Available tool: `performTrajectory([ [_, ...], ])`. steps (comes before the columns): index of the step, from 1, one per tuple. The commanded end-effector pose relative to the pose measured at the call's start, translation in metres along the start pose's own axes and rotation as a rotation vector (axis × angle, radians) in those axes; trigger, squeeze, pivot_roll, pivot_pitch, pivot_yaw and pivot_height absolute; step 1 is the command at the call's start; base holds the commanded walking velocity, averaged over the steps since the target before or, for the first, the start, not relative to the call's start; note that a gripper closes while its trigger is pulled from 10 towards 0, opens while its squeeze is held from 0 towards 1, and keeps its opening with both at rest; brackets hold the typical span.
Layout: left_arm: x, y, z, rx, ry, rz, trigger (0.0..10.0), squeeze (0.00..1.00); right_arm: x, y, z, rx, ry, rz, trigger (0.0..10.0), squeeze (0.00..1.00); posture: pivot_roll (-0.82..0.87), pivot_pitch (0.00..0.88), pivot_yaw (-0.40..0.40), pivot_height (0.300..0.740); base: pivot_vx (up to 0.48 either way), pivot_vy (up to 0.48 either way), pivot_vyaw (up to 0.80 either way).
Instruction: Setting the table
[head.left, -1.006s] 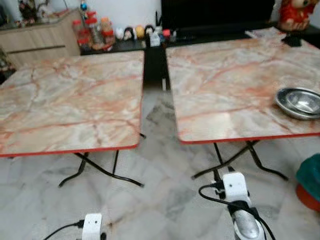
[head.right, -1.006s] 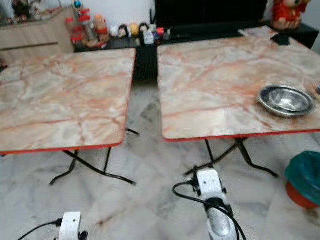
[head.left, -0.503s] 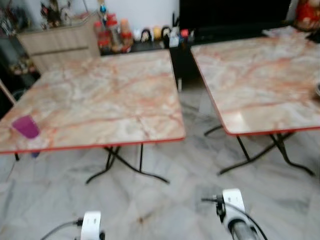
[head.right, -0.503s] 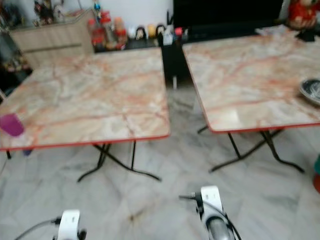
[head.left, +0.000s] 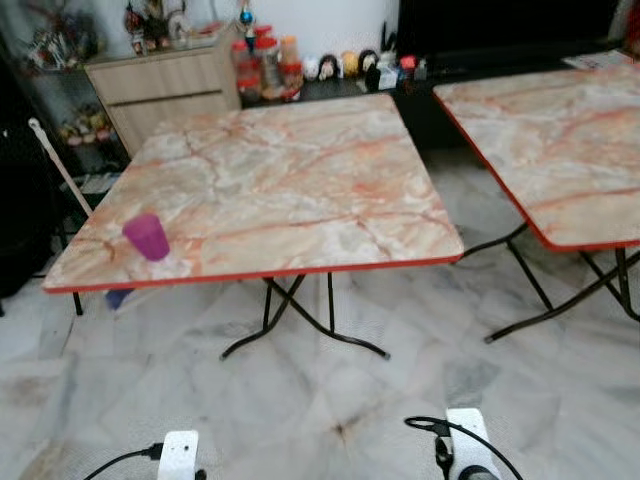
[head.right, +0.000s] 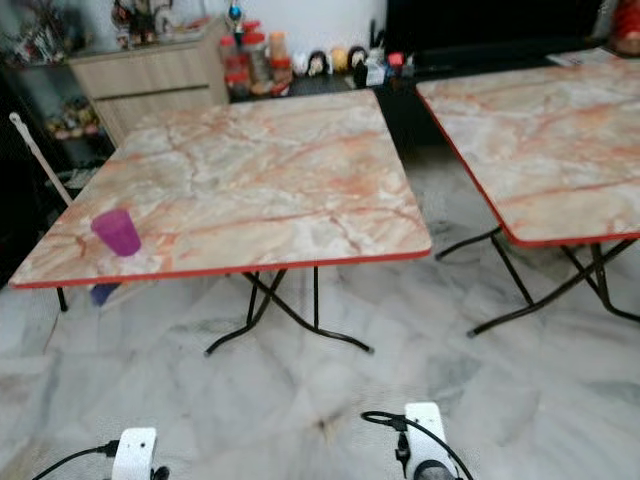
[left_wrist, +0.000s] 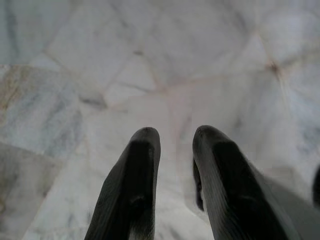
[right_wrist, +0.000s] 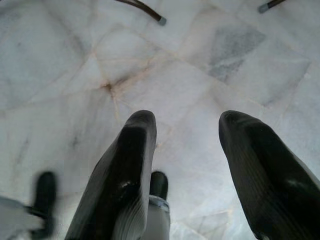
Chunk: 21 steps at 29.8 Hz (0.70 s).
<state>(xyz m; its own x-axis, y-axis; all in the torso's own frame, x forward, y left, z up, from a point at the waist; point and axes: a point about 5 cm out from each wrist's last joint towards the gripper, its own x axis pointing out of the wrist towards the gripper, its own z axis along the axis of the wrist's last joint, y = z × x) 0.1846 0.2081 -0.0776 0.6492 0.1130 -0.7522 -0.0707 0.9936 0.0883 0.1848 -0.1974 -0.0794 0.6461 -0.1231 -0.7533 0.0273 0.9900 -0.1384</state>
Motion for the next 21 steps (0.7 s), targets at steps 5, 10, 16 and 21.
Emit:
performTrajectory([
  [5, -0.0018, 0.0127, -0.0044, 0.001, 0.018, 0.032, 10.0, 0.00, 0.0015, 0.0111, 0.0057, 0.035, -0.010, 0.016, 10.0, 0.00, 0.04, 0.000, 0.088, 0.740, 0.000, 0.480, 0.00],
  [10, -0.0018, 0.0143, -0.0038, -0.002, 0.015, 0.038, 10.0, 0.00, 0.0007, 0.0121, 0.0030, 0.054, -0.004, 0.010, 10.0, 0.00, 0.05, 0.000, 0.094, 0.740, 0.000, 0.440, 0.00],
  [16, -0.0025, 0.0159, -0.0039, -0.001, 0.001, 0.053, 10.0, 0.00, 0.0004, 0.0119, 0.0018, 0.062, -0.001, 0.005, 10.0, 0.00, 0.06, 0.000, 0.096, 0.740, 0.000, 0.000, 0.00],
  [21, -0.0024, 0.0158, -0.0043, -0.002, 0.007, 0.049, 10.0, 0.00, 0.0010, 0.0125, 0.0039, 0.068, -0.005, 0.005, 10.0, 0.00, 0.06, 0.000, 0.097, 0.740, 0.000, 0.000, 0.00],
])
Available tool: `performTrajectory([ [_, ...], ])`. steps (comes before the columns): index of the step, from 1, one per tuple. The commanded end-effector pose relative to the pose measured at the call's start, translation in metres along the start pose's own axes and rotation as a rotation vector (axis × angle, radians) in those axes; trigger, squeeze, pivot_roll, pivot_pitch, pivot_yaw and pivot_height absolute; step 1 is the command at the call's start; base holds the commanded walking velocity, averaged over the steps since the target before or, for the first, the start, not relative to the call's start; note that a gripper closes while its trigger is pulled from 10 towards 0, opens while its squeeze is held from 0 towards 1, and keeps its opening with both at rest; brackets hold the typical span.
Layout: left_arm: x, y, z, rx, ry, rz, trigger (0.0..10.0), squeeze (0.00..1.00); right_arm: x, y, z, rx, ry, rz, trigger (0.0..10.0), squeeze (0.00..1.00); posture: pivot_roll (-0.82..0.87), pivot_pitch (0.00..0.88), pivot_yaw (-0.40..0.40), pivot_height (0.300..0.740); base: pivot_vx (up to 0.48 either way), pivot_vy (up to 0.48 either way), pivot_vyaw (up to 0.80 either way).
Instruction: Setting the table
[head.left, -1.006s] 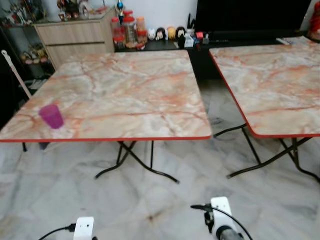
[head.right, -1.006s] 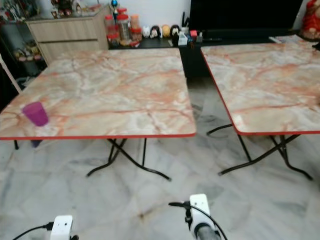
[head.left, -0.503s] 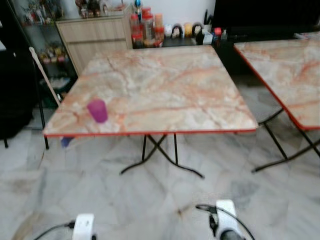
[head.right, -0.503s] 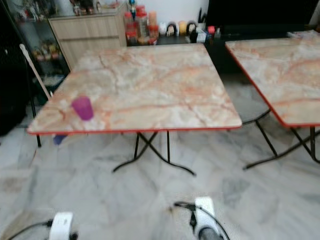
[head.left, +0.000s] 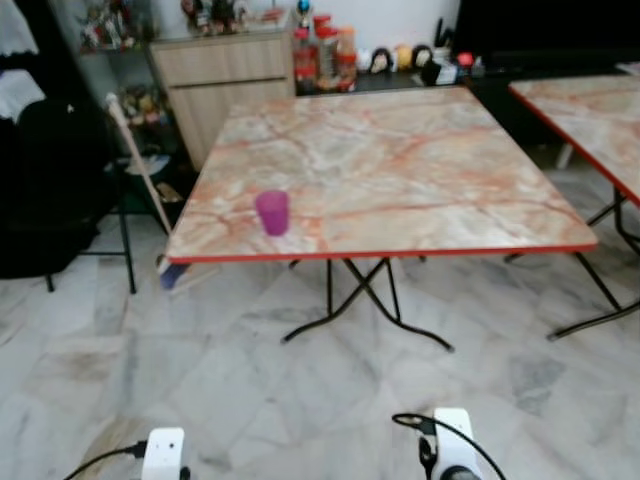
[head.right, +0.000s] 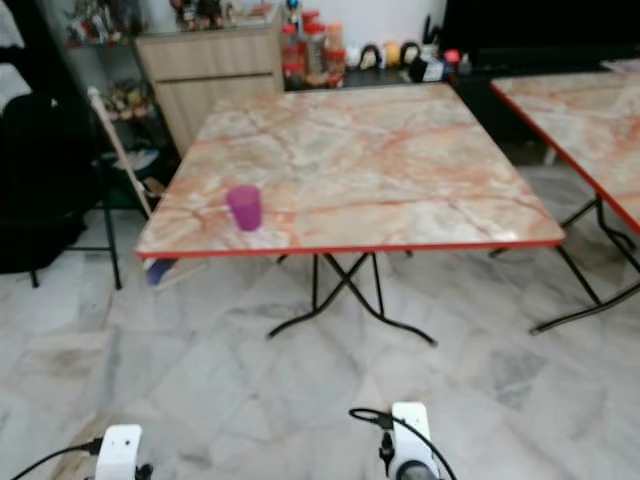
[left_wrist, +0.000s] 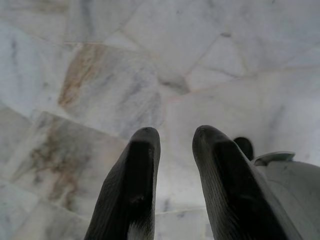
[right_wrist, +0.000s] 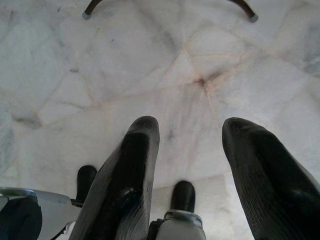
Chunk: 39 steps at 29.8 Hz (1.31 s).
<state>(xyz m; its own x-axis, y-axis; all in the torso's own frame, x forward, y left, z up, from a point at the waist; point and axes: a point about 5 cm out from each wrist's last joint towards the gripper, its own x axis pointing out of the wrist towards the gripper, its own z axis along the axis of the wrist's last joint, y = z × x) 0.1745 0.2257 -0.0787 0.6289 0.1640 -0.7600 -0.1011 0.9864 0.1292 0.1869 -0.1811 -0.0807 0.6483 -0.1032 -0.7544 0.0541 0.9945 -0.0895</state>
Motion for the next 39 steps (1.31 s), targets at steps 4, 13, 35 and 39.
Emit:
performTrajectory([
  [4, 0.0011, -0.0024, 0.0049, -0.003, -0.020, -0.003, 10.0, 0.00, 0.0011, -0.0021, 0.0041, 0.022, -0.010, -0.013, 10.0, 0.00, 0.07, 0.000, 0.098, 0.740, 0.280, 0.000, 0.00],
  [13, 0.0010, -0.0014, 0.0047, -0.005, -0.020, 0.000, 10.0, 0.00, 0.0017, 0.0006, 0.0066, 0.054, -0.013, -0.009, 10.0, 0.00, 0.07, 0.000, 0.103, 0.740, 0.365, 0.000, -0.16],
  [35, 0.0005, -0.0061, 0.0021, -0.025, -0.014, -0.001, 10.0, 0.00, 0.0019, 0.0004, 0.0102, -0.021, -0.041, 0.029, 10.0, 0.00, 0.06, 0.026, 0.089, 0.740, 0.363, 0.000, 0.01],
  [39, 0.0004, -0.0069, 0.0013, -0.029, -0.012, 0.000, 10.0, 0.00, 0.0020, -0.0028, 0.0097, 0.020, -0.036, 0.001, 10.0, 0.00, 0.07, 0.019, 0.084, 0.740, 0.347, 0.000, 0.40],
])
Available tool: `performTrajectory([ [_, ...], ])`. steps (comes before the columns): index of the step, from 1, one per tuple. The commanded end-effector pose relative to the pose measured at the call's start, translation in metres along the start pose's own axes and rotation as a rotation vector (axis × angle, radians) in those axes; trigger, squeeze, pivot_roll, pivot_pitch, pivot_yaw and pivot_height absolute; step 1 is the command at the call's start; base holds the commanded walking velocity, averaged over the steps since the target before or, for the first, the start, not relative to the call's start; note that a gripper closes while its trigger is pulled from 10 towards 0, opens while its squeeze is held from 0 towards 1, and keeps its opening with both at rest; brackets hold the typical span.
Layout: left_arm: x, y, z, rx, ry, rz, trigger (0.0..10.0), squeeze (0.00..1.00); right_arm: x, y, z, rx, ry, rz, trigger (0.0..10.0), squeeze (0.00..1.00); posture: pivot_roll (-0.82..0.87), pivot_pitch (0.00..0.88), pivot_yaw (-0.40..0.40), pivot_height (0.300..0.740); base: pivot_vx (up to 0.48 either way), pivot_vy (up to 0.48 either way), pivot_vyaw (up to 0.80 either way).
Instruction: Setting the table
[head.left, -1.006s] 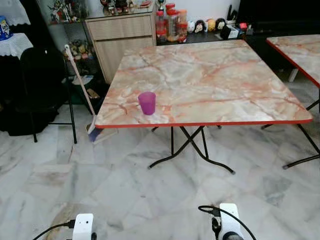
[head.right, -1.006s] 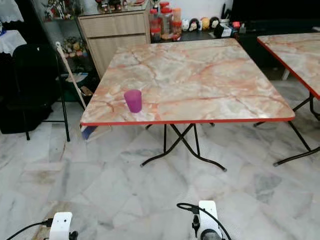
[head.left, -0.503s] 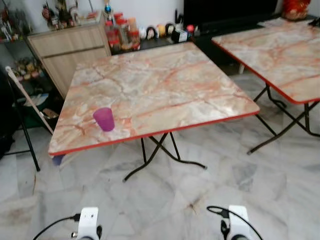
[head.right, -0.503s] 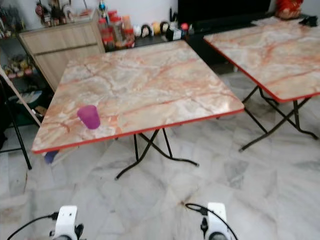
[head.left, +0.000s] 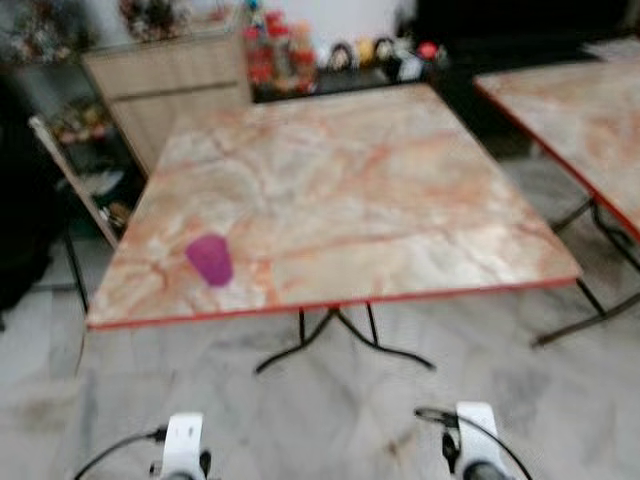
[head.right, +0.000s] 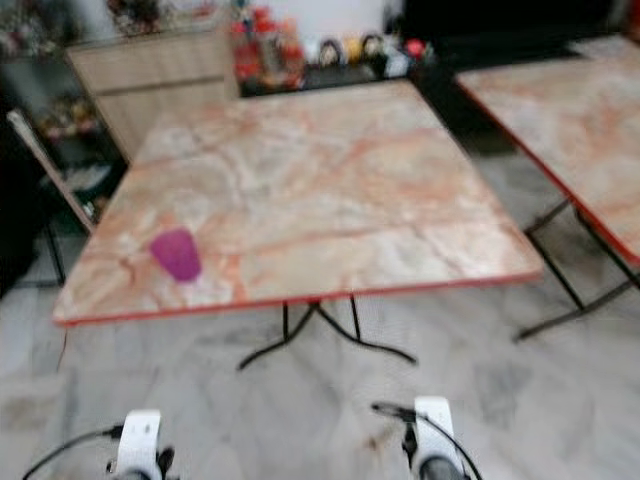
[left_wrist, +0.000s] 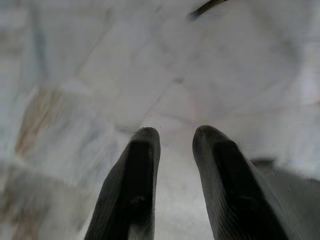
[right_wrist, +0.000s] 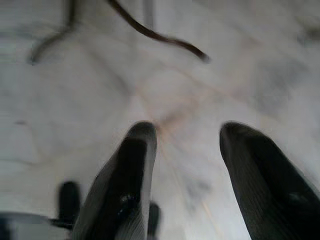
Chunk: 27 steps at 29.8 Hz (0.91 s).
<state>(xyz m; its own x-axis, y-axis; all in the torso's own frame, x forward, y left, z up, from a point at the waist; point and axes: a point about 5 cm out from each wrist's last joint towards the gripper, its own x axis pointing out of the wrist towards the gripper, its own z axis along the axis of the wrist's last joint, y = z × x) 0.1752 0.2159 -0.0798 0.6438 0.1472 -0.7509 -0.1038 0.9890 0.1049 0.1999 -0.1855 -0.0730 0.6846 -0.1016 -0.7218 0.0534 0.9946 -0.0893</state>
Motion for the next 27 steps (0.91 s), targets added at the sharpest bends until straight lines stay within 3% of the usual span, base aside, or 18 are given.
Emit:
performTrajectory([
  [1, 0.001, 0.003, 0.001, -0.012, 0.006, 0.018, 10.0, 0.00, -0.001, 0.001, -0.005, 0.020, 0.014, 0.000, 10.0, 0.00, 0.07, 0.019, 0.084, 0.740, 0.300, 0.000, 0.00],
  [15, -0.001, 0.010, -0.001, -0.024, -0.005, 0.056, 10.0, 0.00, -0.002, 0.001, -0.009, 0.005, 0.034, 0.007, 10.0, 0.00, 0.07, 0.000, 0.080, 0.740, 0.000, 0.000, 0.00],
  [18, -0.001, 0.014, 0.005, -0.035, -0.049, 0.072, 10.0, 0.00, -0.002, 0.001, -0.010, 0.002, 0.036, 0.007, 10.0, 0.00, 0.07, 0.000, 0.083, 0.740, 0.000, 0.000, 0.00],
  [23, -0.004, 0.021, 0.026, 0.017, -0.243, 0.098, 10.0, 0.00, -0.003, 0.000, -0.012, -0.006, 0.037, 0.006, 10.0, 0.00, 0.07, 0.000, 0.087, 0.740, 0.000, 0.000, 0.00],
  [27, -0.010, 0.040, 0.039, -0.043, -0.354, 0.195, 10.0, 0.00, -0.003, -0.001, -0.013, -0.016, 0.042, 0.010, 10.0, 0.00, 0.08, 0.000, 0.085, 0.740, 0.000, 0.000, 0.00],
])
